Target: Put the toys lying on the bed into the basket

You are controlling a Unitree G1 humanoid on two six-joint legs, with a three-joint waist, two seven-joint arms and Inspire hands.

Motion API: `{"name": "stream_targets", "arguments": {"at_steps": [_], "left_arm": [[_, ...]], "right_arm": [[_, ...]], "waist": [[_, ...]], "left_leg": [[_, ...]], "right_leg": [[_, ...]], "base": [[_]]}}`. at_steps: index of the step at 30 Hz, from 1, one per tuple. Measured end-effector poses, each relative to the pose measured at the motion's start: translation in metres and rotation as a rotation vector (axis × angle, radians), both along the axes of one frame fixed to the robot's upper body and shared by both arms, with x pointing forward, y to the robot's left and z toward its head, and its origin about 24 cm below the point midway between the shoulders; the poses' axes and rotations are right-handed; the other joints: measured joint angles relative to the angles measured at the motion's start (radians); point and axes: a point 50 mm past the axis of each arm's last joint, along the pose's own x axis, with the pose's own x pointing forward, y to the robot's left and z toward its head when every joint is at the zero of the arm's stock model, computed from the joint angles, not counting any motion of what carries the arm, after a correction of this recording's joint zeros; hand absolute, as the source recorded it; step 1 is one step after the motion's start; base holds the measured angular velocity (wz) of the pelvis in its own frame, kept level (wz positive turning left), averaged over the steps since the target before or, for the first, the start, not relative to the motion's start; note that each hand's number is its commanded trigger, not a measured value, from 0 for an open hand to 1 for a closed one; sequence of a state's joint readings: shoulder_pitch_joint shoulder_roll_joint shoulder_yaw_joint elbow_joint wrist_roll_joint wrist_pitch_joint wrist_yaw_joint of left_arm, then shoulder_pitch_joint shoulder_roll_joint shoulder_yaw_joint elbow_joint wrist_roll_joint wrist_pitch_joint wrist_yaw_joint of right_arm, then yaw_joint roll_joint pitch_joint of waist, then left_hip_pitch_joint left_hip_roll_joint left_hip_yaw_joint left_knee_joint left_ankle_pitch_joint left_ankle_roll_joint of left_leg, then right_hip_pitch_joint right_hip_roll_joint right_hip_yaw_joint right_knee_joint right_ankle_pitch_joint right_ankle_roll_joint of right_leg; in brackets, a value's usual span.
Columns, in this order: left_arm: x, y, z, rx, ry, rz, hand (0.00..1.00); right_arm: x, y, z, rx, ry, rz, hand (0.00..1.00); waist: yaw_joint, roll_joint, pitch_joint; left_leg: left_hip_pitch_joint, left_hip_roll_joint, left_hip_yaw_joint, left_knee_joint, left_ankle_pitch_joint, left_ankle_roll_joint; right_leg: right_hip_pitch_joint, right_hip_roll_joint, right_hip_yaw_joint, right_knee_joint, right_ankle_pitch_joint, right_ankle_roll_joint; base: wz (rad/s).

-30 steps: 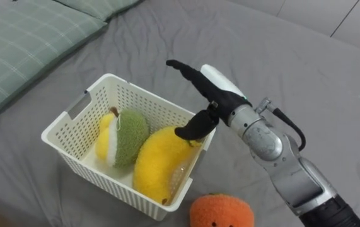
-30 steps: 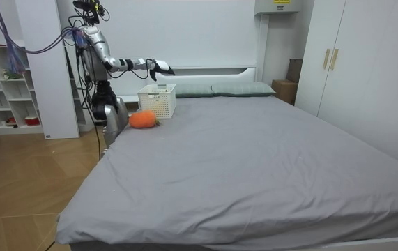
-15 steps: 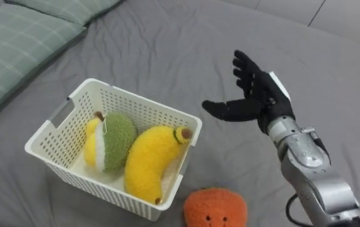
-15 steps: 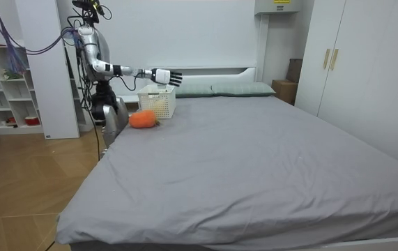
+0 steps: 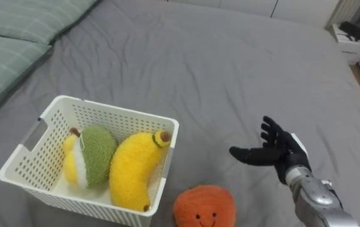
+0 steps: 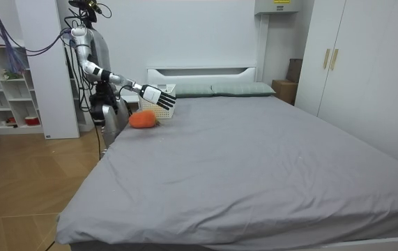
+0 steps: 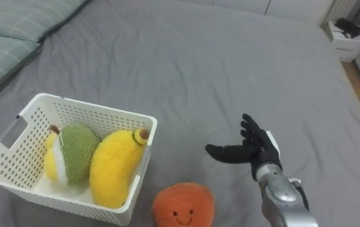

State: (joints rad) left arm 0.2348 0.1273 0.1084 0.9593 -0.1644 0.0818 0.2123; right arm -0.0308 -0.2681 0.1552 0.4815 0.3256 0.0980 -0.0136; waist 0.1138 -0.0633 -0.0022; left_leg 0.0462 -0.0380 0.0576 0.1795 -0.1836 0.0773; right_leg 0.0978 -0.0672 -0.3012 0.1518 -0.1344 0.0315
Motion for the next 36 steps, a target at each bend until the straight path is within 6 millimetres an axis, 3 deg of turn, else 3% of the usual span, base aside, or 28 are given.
{"name": "stream_targets", "arguments": {"at_steps": [4,11,19,20,21,22,24,25,31,36], "left_arm": [[0.002,-0.003,0.000,-0.010,0.000,-0.019,0.00],[0.012,-0.007,-0.001,-0.039,-0.023,-0.049,0.00],[0.004,-0.006,-0.002,-0.053,-0.006,-0.046,0.00],[0.003,-0.006,-0.002,-0.056,-0.001,-0.047,0.00],[0.002,-0.005,-0.002,-0.063,0.005,-0.049,0.00],[0.001,-0.005,-0.002,-0.067,0.007,-0.051,0.00],[0.000,-0.004,-0.003,-0.077,0.012,-0.055,0.00],[0.000,-0.004,-0.003,-0.082,0.013,-0.056,0.00],[0.004,-0.004,-0.003,-0.091,0.013,-0.060,0.00],[0.005,-0.004,-0.003,-0.092,0.012,-0.061,0.00]], "right_arm": [[-0.015,0.004,-0.019,-0.043,0.101,0.086,0.00],[-0.022,0.013,-0.029,-0.052,0.182,0.270,0.00],[-0.028,0.023,-0.033,-0.110,0.250,0.491,0.00],[-0.029,0.023,-0.034,-0.128,0.264,0.522,0.10],[-0.030,0.025,-0.035,-0.145,0.281,0.555,0.27],[-0.031,0.025,-0.036,-0.151,0.292,0.569,0.33],[-0.033,0.027,-0.038,-0.177,0.323,0.610,0.86],[-0.033,0.027,-0.039,-0.183,0.328,0.620,1.00],[-0.031,0.026,-0.038,-0.228,0.353,0.655,1.00],[-0.033,0.030,-0.041,-0.262,0.379,0.684,1.00]], "waist": [[-0.002,-0.003,-0.0004],[0.013,-0.007,0.0064],[0.041,-0.024,0.0127],[0.049,-0.025,0.0133],[0.056,-0.027,0.0127],[0.058,-0.028,0.0120],[0.066,-0.030,0.0108],[0.069,-0.030,0.0108],[0.078,-0.035,0.0073],[0.078,-0.032,0.0101]], "left_leg": [[-0.009,0.000,-0.001,0.000,0.000,0.000],[-0.015,0.000,-0.002,0.001,0.000,0.000],[-0.017,0.000,-0.006,0.000,0.000,0.000],[-0.018,0.000,-0.006,0.000,0.000,0.000],[-0.019,0.000,-0.007,0.000,0.000,0.000],[-0.019,0.000,-0.007,0.000,0.000,0.000],[-0.020,0.000,-0.009,0.001,0.000,0.000],[-0.021,0.000,-0.009,0.001,0.000,0.000],[-0.026,0.000,-0.008,0.002,0.000,0.000],[-0.026,0.000,-0.007,0.002,0.000,0.000]], "right_leg": [[-0.010,0.000,0.001,0.001,0.000,0.000],[-0.014,0.000,-0.004,0.000,0.000,0.000],[-0.016,0.000,-0.001,-0.001,0.000,0.000],[-0.017,0.001,-0.001,-0.001,0.000,0.000],[-0.017,0.001,-0.001,-0.001,0.000,0.000],[-0.017,0.001,-0.002,-0.001,0.000,0.000],[-0.017,0.001,-0.004,-0.001,0.000,0.000],[-0.018,0.001,-0.004,-0.001,0.000,0.000],[-0.021,0.001,-0.003,0.000,0.000,0.000],[-0.022,0.000,-0.003,0.000,0.000,0.000]], "base": [[0.00],[0.00],[0.00],[0.00],[0.00],[0.00],[0.02],[0.00],[0.00],[0.00]]}}
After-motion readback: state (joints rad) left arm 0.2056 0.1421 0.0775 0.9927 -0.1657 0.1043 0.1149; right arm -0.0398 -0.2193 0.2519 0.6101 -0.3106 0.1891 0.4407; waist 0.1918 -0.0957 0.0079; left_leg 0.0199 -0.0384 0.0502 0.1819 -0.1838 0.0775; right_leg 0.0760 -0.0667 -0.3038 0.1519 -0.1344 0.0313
